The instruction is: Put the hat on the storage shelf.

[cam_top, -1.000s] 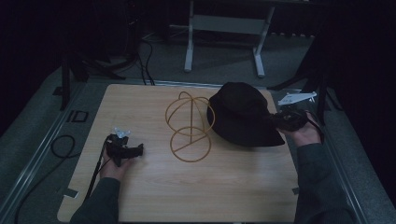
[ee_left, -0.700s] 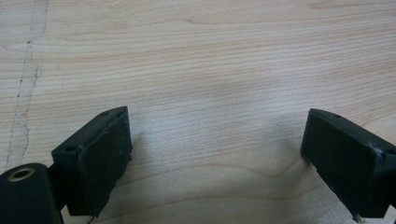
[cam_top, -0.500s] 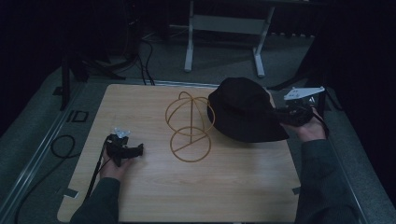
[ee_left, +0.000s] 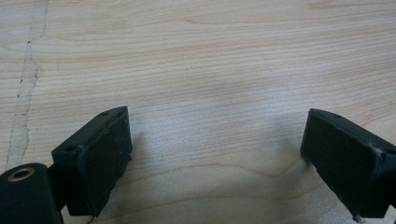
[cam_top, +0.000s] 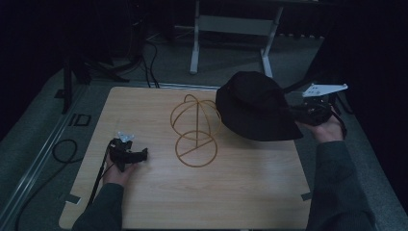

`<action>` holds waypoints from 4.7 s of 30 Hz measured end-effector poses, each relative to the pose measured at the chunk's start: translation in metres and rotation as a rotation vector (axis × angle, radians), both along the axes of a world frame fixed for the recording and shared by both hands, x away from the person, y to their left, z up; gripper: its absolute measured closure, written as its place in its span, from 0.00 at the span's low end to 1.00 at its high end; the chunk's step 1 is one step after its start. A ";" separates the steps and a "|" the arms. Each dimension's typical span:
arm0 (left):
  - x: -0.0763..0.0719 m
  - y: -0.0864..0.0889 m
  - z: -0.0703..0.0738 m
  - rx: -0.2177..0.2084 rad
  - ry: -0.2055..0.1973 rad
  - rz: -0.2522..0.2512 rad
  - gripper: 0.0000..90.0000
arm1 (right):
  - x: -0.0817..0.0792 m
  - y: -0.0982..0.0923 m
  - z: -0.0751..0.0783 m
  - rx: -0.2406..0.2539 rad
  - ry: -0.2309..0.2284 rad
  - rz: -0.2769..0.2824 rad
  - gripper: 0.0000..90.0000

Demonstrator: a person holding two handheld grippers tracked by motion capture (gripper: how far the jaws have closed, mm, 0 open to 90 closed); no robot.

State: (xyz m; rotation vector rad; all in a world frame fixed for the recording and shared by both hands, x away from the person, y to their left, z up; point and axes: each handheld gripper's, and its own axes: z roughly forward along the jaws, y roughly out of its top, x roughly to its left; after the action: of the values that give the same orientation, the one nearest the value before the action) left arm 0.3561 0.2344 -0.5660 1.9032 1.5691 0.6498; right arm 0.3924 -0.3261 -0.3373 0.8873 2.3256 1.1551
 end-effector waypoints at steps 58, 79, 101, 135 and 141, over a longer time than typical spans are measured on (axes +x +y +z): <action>0.000 0.000 0.000 -0.001 0.001 0.000 0.10 | -0.013 -0.005 0.042 0.127 -0.081 0.076 0.96; 0.000 0.000 0.000 0.000 0.001 0.000 0.10 | -0.016 0.007 0.051 0.177 -0.109 0.137 0.96; 0.000 0.000 0.000 0.000 0.001 -0.001 0.10 | -0.017 0.026 0.061 0.231 -0.125 0.220 0.96; 0.000 0.000 0.000 0.000 0.001 -0.003 0.10 | -0.001 0.093 0.032 0.227 -0.045 0.341 0.96; 0.000 0.000 0.000 0.001 0.000 -0.003 0.10 | 0.001 0.103 0.025 0.229 -0.028 0.357 0.96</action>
State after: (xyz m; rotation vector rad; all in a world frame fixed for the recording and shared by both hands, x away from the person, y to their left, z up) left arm 0.3561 0.2344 -0.5658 1.9059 1.5659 0.6486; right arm 0.3935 -0.2233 -0.3123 0.5316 2.4263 1.5920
